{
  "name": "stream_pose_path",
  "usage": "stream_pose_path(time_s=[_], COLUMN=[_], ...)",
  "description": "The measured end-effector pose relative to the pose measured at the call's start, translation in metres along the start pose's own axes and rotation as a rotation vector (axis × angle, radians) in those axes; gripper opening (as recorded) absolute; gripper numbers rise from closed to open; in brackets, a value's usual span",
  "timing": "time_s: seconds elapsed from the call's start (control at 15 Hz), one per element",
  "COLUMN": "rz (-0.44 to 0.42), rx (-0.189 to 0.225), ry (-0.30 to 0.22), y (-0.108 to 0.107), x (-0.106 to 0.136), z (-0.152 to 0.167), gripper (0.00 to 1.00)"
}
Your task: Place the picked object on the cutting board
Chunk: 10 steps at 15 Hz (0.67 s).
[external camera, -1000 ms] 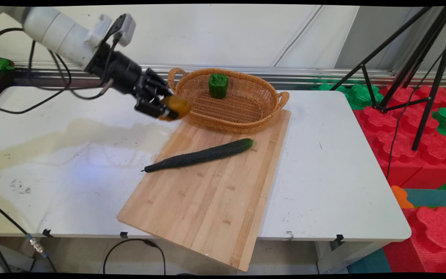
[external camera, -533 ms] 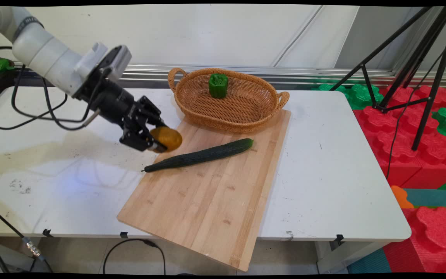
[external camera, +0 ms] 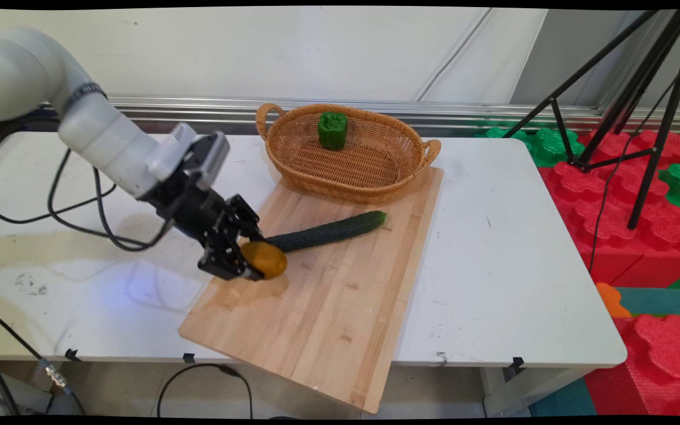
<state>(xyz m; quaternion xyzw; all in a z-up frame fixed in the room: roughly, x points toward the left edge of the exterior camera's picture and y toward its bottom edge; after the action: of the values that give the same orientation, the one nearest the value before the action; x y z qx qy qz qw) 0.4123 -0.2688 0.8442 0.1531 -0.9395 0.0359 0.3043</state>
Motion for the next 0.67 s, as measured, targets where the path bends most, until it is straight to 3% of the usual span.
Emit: stream_pose_path(time_s=[0.53,0.6,0.67], rz=[0.007,0.008,0.009], rx=[-0.001,0.001,0.003], ry=[-0.047,-0.046,-0.043], y=[0.008,0.008,0.007], x=[0.000,0.001,0.001], z=[0.051,0.053,0.055], gripper=[0.00,1.00,1.00])
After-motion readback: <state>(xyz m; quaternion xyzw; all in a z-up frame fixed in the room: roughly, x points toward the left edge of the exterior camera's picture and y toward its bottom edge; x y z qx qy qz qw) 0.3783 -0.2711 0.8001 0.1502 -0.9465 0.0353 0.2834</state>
